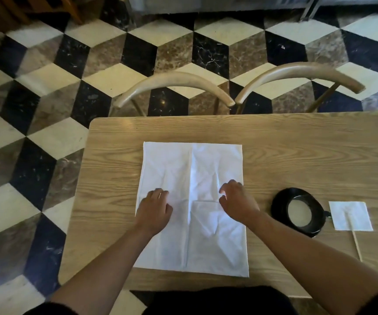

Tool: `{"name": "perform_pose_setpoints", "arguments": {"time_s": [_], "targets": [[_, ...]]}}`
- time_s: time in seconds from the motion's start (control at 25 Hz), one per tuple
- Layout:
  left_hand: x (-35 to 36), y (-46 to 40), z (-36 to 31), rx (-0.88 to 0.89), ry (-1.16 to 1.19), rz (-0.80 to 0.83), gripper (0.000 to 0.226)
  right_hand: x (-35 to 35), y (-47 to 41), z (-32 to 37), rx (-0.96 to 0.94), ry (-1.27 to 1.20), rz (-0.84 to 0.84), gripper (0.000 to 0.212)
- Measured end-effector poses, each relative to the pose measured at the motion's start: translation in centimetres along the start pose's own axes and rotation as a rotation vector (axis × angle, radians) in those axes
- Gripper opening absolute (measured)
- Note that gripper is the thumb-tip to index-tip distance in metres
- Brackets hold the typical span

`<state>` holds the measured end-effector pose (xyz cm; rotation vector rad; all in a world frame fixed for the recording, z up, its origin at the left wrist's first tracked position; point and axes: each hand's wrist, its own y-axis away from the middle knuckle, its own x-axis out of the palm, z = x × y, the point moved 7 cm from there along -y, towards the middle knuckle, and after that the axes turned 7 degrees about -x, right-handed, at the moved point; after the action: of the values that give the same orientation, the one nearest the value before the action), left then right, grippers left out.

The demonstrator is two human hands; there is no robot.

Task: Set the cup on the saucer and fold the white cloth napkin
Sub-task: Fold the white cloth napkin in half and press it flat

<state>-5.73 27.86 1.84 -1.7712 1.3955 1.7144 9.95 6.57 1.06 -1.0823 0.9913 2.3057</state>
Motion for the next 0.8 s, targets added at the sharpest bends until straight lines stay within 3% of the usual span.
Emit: {"name": "perform_pose_setpoints", "arguments": {"time_s": [0.12, 0.24, 0.36, 0.56, 0.8], "targets": [[0.6, -1.5, -1.8, 0.139, -0.11, -0.059, 0.06, 0.2, -1.6, 2.6, -0.176, 0.131, -0.216, 0.044], [1.8, -3.9, -2.5, 0.165, -0.135, -0.109, 0.063, 2.5, -3.4, 4.9, -0.224, 0.159, -0.245, 0.059], [1.7, -8.1, -2.8, 0.212, -0.108, -0.206, 0.062, 3.6, -6.8, 6.2, -0.18, 0.146, -0.327, 0.061], [2.3, -13.4, -0.7, 0.179, -0.09, -0.233, 0.065, 5.2, -10.8, 5.5, -0.144, 0.214, -0.361, 0.066], [1.6, -13.9, 2.6, 0.231, -0.145, -0.298, 0.065, 2.1, -9.8, -2.3, 0.025, 0.339, -0.347, 0.072]]}}
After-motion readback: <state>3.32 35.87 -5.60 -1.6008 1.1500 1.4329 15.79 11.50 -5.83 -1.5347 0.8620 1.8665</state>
